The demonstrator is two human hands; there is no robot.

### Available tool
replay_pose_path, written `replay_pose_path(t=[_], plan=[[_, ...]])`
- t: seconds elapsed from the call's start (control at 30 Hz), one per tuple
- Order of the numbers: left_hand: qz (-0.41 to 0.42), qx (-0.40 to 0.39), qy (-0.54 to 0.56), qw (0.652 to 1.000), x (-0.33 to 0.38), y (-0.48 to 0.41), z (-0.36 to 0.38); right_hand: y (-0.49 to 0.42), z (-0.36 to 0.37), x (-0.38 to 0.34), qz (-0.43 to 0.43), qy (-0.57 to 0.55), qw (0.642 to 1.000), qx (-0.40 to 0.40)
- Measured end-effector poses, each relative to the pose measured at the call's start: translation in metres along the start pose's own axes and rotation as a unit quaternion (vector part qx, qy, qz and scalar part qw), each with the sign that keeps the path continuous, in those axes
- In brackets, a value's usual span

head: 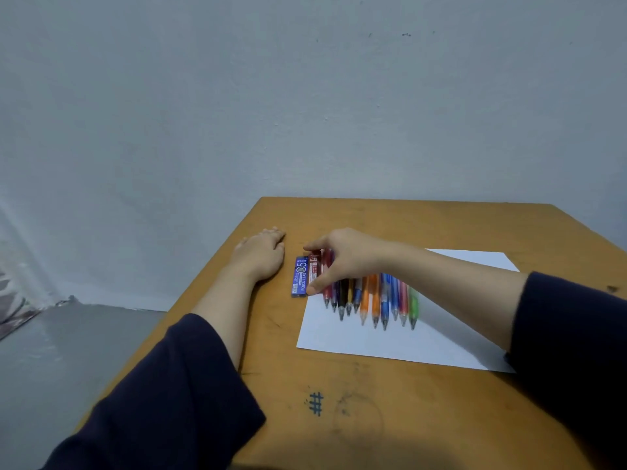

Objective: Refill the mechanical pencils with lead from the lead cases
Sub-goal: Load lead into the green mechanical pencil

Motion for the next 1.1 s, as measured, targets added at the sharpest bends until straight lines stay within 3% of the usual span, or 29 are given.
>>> replay_pose_path(t=[0.23, 0.6, 0.83, 1.0, 1.1], plan=[[0.001, -0.003, -0.003, 1.000, 0.001, -0.001, -0.001, -0.005, -0.012, -0.007, -0.022, -0.058, 0.997, 0.041], [0.005, -0.010, 0.014, 1.000, 0.002, 0.002, -0.003, -0.011, 0.007, -0.021, -0.052, -0.021, 0.998, -0.033], [0.001, 0.011, 0.076, 0.997, 0.007, 0.009, -0.011, 0.003, -0.009, -0.025, -0.082, -0.045, 0.995, 0.047], [0.051, 0.062, 0.163, 0.983, 0.034, 0.020, -0.028, 0.037, -0.033, -0.009, -0.077, -0.066, 0.991, 0.082], [0.103, 0.075, 0.162, 0.979, 0.060, 0.028, -0.035, 0.059, -0.042, 0.012, -0.054, -0.074, 0.992, 0.089]])
Point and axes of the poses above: each hand's wrist, its own y-axis away from the middle knuckle, its own z-axis out of the palm, x = y × z, the point moved 5 cm from there along -y, towards the middle knuckle, and after that the axes turned 10 degrees about -y, right-handed, at the moved point
